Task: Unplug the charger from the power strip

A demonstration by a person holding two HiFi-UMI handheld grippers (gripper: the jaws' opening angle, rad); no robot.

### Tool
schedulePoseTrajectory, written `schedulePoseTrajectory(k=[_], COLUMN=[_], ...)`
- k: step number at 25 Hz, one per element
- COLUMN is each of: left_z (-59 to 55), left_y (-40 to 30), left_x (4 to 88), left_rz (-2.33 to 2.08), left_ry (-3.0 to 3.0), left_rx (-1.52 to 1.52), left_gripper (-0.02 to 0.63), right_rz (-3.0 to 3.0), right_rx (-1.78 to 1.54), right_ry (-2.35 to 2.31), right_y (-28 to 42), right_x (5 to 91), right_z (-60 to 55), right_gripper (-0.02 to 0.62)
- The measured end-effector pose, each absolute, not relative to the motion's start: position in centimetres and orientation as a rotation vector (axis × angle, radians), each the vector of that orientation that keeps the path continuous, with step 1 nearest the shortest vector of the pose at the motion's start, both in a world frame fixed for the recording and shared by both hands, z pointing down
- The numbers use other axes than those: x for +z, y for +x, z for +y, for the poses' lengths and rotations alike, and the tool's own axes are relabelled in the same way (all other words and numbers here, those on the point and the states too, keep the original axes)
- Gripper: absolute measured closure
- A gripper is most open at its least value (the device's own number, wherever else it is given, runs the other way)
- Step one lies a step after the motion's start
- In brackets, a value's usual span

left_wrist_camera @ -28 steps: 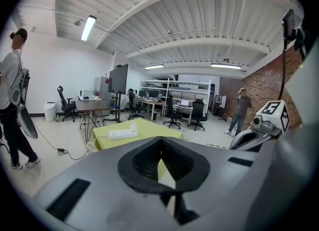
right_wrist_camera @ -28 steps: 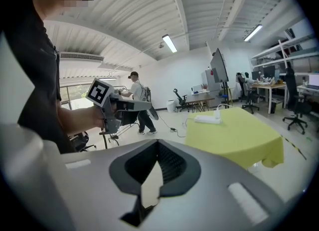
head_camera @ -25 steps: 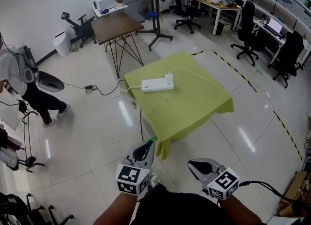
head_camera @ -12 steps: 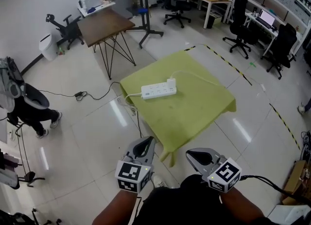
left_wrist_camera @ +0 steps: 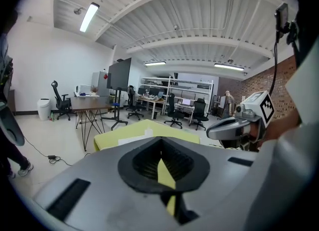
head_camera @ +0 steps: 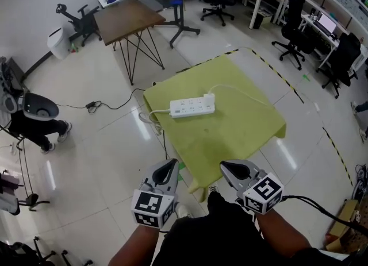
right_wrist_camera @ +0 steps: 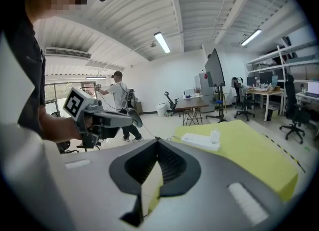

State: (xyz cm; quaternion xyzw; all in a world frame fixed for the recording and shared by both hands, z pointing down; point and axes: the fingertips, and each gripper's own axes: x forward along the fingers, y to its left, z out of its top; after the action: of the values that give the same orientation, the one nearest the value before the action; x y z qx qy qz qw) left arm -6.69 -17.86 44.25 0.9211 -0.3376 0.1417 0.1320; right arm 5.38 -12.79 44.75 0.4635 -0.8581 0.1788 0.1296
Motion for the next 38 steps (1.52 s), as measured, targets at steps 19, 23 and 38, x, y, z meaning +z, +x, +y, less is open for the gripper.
schedulePoseTrajectory(k=[19, 23, 38], left_z=[-25.4, -25.9, -26.1], left_y=[-1.8, -2.2, -4.1], left_x=[49.4, 50.3, 51.3], left_rz=[-1.099, -1.123, -1.235], left_ry=[2.506, 2.454, 2.338], left_rx=[0.581, 0.618, 0.657], left_gripper=[0.600, 0.600, 0.600], right_rz=[-2.289, -2.249, -2.233], right_rx=[0.687, 0.737, 0.695], right_ry=[1.454, 1.466, 1.418], right_y=[16.1, 16.8, 15.5], right_x=[59.4, 61.6, 65.2], right_z=[-38.2, -40.9, -46.6], right_gripper=[0.437, 0.357, 0.301])
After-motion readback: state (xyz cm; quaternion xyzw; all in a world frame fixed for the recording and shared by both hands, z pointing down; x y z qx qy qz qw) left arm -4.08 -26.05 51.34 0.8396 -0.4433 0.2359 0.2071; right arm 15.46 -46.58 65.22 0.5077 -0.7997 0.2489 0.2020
